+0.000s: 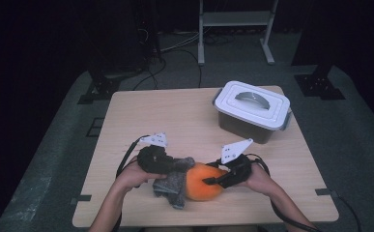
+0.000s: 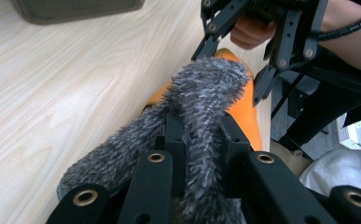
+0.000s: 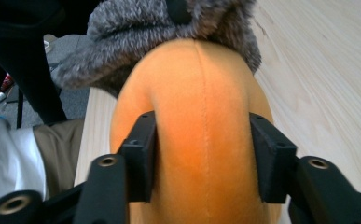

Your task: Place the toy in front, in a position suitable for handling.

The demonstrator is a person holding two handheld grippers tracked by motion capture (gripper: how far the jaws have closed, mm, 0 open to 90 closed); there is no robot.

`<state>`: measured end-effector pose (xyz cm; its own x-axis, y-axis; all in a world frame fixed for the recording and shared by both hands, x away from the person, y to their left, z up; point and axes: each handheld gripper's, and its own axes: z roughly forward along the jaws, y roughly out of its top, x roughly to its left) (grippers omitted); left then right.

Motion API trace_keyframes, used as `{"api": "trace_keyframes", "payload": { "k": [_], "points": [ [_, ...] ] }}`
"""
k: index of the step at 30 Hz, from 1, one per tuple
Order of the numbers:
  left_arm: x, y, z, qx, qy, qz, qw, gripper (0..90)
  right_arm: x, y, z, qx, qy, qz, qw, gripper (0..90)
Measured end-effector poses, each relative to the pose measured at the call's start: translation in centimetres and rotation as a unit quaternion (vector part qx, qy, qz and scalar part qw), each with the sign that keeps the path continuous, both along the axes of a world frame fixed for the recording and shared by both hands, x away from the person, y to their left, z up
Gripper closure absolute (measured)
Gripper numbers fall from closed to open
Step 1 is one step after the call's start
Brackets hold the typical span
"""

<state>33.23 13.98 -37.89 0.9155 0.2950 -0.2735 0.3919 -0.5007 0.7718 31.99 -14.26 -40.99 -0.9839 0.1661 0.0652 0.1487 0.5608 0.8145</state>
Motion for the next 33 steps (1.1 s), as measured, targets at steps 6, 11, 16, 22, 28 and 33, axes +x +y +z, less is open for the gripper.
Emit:
{"api": "trace_keyframes", "payload": {
  "k": [6,11,16,22,28,33],
  "points": [
    [0.0,-1.4,0.3,-0.007,-0.003,-0.014,0.9999,77.5,0.2,-2.8,-0.5,0.007,0.014,-0.009,0.9998,44.2],
    [0.1,-3.4,0.6,0.001,-0.012,-0.029,0.9995,76.7,0.4,-4.4,-0.9,0.011,0.031,-0.03,0.999,38.9],
    [0.2,-5.2,1.1,0.007,-0.013,-0.034,0.9993,77.8,-0.1,-4.8,-0.2,-0.021,0.041,-0.059,0.9972,25.0],
    [-0.1,-6.7,1.4,0.007,-0.013,-0.05,0.9986,78.1,-1.8,-5.0,1.6,-0.007,0.014,-0.07,0.9974,23.9],
    [-0.3,-7.0,1.4,0.02,-0.021,-0.053,0.9982,78.1,-1.9,-2.9,1.2,-0.047,0.009,-0.07,0.9964,29.0],
    [0.1,-5.5,1.3,0.0,-0.016,-0.039,0.9991,78.0,-1.8,-3.4,0.8,-0.036,-0.015,-0.049,0.9981,53.5]
  ]
}}
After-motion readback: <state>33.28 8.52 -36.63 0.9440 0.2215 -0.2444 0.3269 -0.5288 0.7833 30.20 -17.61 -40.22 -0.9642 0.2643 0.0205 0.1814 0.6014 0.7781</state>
